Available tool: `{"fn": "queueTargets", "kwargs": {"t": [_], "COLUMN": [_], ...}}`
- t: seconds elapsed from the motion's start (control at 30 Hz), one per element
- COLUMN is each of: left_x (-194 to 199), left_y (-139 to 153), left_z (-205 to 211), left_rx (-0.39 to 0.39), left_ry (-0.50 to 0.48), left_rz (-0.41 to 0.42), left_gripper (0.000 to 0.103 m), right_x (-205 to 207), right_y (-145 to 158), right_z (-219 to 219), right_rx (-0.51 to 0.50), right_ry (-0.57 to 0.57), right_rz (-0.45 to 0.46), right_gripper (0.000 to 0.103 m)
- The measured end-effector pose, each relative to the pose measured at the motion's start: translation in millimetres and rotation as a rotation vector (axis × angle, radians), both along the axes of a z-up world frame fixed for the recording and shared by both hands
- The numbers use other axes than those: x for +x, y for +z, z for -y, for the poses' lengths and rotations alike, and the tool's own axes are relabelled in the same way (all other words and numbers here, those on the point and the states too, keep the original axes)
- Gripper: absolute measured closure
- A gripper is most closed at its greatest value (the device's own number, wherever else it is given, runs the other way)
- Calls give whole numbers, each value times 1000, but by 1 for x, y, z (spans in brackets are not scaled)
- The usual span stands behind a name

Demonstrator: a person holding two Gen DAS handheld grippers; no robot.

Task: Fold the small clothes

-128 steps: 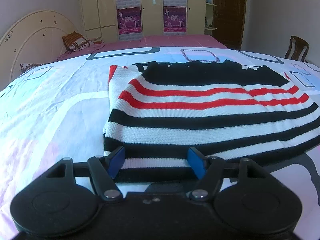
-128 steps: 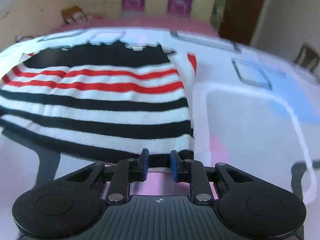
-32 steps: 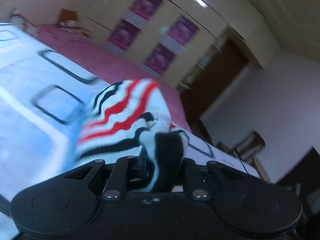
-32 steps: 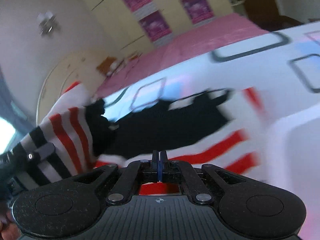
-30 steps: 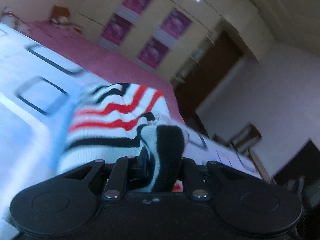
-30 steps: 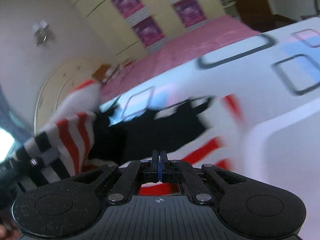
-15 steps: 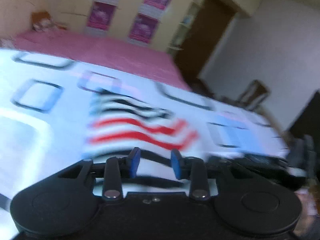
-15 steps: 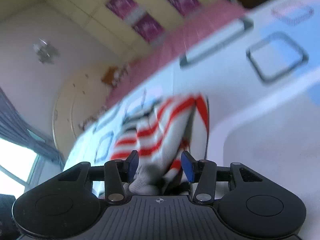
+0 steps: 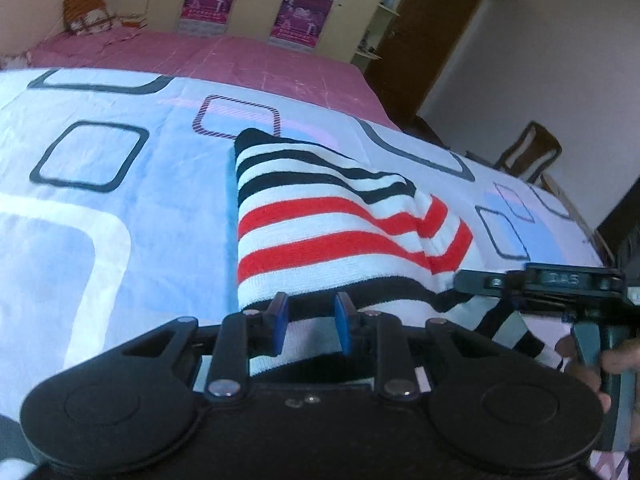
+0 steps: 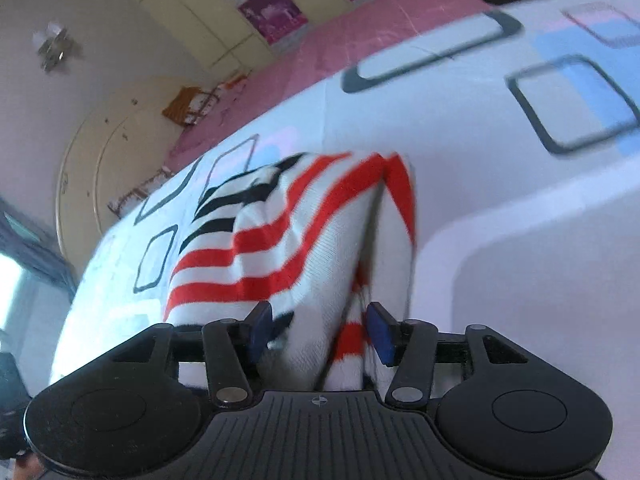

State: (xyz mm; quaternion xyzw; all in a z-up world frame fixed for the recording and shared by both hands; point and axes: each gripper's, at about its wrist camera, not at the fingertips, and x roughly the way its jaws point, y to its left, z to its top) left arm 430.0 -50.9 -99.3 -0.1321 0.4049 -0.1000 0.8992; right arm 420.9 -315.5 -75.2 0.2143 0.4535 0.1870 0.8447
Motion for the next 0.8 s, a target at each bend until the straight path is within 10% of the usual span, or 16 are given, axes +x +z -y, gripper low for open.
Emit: {"fn": "queueTargets", "kwargs": {"t": [0.2, 0.37, 0.53, 0.8], "left_x": [-2, 7, 26, 68], "left_y": [1, 10, 31, -4], "left_z": [13, 31, 14, 21], "left_rx": [29, 144, 111, 154], "left_ry": [-95, -181, -167, -175], "left_rz": [-5, -21, 73, -10], "left_gripper": [88, 88, 84, 75], "right_x": [-31, -22, -18, 44], "right_y": [19, -11, 25, -22], "right_z": [-2, 13, 10, -11], "right_rx": [-133, -101, -204, -381], "right_ry": [44, -18, -78, 17], "right_rz": [195, 77, 225, 102], "right_gripper": [83, 83, 83, 84]}}
